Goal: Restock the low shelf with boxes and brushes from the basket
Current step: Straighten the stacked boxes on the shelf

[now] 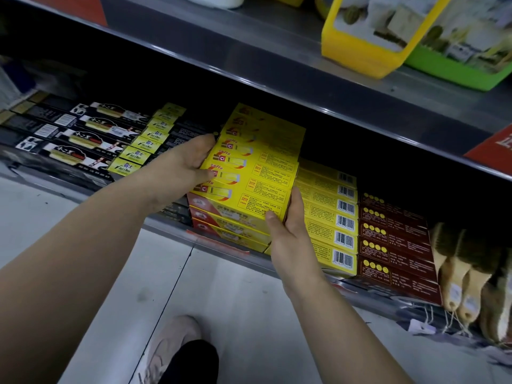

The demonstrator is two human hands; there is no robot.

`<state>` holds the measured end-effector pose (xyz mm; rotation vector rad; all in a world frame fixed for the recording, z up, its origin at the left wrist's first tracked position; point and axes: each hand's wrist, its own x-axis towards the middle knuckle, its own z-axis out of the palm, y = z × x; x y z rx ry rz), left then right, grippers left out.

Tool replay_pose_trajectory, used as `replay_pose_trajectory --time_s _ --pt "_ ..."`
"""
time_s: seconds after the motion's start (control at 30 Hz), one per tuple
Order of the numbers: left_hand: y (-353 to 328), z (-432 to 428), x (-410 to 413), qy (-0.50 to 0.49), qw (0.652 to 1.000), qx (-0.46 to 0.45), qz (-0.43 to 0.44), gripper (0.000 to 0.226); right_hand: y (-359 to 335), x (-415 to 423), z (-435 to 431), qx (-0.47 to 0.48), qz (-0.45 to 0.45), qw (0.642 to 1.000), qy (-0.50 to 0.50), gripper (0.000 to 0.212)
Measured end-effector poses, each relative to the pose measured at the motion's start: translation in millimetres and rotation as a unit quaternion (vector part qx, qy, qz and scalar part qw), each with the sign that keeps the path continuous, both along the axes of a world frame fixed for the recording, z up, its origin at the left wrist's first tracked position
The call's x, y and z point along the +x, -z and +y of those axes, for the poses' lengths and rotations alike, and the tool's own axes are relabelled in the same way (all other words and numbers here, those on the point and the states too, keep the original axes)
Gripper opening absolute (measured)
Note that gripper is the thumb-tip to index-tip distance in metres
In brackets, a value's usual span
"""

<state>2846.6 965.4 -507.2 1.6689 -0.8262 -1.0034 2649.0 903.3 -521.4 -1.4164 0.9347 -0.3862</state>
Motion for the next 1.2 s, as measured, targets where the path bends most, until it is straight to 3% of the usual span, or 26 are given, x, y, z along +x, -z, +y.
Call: replay_pose_trajectory --time_s 0.2,0.43,0.9,1.03,1.2 --pt "0.5 -1.4 4.8 -0.010 1.000 -0.012 -0.015 0.075 2.0 -1.7 -10.0 -0.019 0.008 1.000 0.010 0.071" --pt "-2.8 -44.2 16.1 -0.054 0.993 0.013 -0.109 0.069 -5.9 20.7 -55.2 -0.068 0.050 0.996 0.031 0.074" --pt "-2.2 -61.3 16.0 -0.029 0.992 0.010 -0.122 0.063 -5.7 40.1 -67.8 -0.132 0.094 0.987 0.007 0.074" --pt "-10.3 -33.3 21.6 -0.064 0.991 -0.040 -0.106 0.060 -19.3 27.1 -60.7 -0.226 0.123 0.965 -0.051 0.072" --pt "3.1 51.4 58.2 -0.106 0.981 -0.046 -0.157 0.048 -41.5 37.3 -32.4 -0.328 0.154 0.902 -0.235 0.060"
